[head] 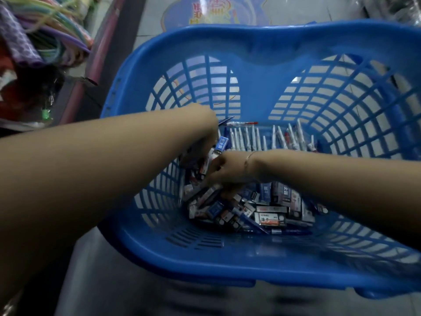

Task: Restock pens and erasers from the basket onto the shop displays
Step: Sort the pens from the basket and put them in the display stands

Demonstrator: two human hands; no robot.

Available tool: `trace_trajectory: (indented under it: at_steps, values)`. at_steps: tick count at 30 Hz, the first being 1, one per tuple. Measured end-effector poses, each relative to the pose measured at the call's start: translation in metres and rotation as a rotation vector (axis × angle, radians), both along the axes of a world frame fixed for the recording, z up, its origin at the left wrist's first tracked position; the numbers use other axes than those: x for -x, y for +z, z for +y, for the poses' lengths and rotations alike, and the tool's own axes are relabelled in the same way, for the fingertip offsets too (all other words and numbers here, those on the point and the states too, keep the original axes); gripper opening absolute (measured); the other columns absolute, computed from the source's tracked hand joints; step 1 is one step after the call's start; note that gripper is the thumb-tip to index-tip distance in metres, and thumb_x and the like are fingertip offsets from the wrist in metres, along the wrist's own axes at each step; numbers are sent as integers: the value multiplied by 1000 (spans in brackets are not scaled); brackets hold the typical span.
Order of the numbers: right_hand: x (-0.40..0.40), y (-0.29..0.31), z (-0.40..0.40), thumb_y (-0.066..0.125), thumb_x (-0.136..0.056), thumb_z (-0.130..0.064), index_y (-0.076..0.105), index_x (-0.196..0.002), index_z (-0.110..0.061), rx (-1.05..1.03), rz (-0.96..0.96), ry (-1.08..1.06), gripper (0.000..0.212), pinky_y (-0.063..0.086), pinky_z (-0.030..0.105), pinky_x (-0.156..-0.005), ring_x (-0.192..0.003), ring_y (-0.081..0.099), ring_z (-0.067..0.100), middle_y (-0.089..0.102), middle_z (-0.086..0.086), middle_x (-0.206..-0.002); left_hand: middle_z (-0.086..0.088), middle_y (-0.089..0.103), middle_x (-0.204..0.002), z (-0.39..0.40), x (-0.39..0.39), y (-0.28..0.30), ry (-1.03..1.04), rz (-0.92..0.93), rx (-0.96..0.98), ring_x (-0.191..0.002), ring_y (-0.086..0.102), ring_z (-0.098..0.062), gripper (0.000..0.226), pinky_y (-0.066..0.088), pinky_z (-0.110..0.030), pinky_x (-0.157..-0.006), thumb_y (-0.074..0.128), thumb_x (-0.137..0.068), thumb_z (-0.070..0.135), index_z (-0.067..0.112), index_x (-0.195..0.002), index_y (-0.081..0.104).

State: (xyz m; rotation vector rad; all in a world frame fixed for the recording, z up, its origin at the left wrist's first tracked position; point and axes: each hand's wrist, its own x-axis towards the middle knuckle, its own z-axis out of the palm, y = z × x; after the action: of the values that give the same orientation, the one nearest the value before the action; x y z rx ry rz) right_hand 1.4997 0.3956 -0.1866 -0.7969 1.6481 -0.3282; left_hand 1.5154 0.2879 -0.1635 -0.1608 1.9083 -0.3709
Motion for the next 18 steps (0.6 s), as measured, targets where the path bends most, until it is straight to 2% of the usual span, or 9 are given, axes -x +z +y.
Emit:
trace_trajectory:
  at_steps: [2, 4, 5, 7, 9, 12, 14, 15, 18]
  values:
    - [26, 5, 5, 65, -87, -17, 65, -104, -2, 29, 153, 28, 22, 58, 23, -56, -63, 65, 18, 68, 8, -81, 1, 49, -101, 0, -2, 0, -15, -1, 15, -103, 54, -21, 39, 46, -40, -97, 74, -77, 38, 21, -108, 58]
    - [52, 13, 16, 66, -85, -15, 63, -112, -11, 9, 395, 178, 28, 52, 18, -54, -71, 62, 14, 68, 5, -98, 0, 53, -106, 3, 0, -1, -27, 76, 8, -103, 55, -23, 49, 49, -39, -93, 75, -76, 36, 18, -118, 57]
    - [60, 15, 24, 69, -83, -16, 61, -119, -15, -37, 480, 282, 37, 49, 17, -57, -80, 61, 14, 65, 2, -109, -1, 55, -100, 8, 1, -3, -33, 151, -24, -101, 57, -24, 47, 51, -39, -90, 76, -75, 35, 18, -116, 59]
    - [62, 14, 38, 74, -78, -21, 54, -128, -21, -125, 576, 499, 54, 50, 23, -76, -102, 57, 19, 57, 1, -125, -1, 57, -90, 23, 5, -11, 6, 311, -203, -95, 60, -24, 40, 53, -38, -85, 78, -74, 33, 14, -104, 59]
    - [53, 7, 48, 75, -75, -29, 53, -129, -21, -120, 614, 657, 59, 47, 29, -93, -112, 53, 22, 53, 3, -128, 3, 62, -95, 43, 7, -22, 97, 375, -442, -90, 59, -20, 40, 49, -31, -79, 77, -75, 35, 14, -105, 61]
    - [41, -2, 53, 73, -76, -37, 59, -121, -21, -115, 608, 785, 50, 45, 31, -95, -108, 48, 22, 48, 6, -125, 2, 62, -100, 65, -2, -33, 104, 394, -629, -91, 56, -19, 45, 41, -26, -76, 75, -75, 45, 20, -110, 61]
    - [38, -7, 52, 73, -75, -38, 54, -128, -24, -167, 631, 831, 58, 41, 36, -100, -119, 40, 27, 39, 8, -130, -1, 58, -110, 67, -7, -40, 51, 411, -595, -93, 52, -20, 57, 38, -24, -77, 73, -75, 50, 18, -120, 57]
    - [38, -8, 52, 73, -75, -37, 50, -132, -26, -195, 644, 850, 63, 40, 40, -102, -124, 35, 31, 36, 9, -133, -2, 57, -109, 65, -7, -41, 23, 403, -564, -89, 50, -19, 54, 36, -23, -74, 73, -76, 48, 18, -119, 58]
    - [36, -9, 48, 74, -74, -37, 43, -137, -31, -247, 665, 931, 70, 39, 44, -104, -129, 30, 34, 31, 8, -139, 2, 57, -91, 61, -3, -42, -62, 306, -488, -81, 49, -18, 24, 37, -26, -70, 72, -80, 39, 22, -92, 60]
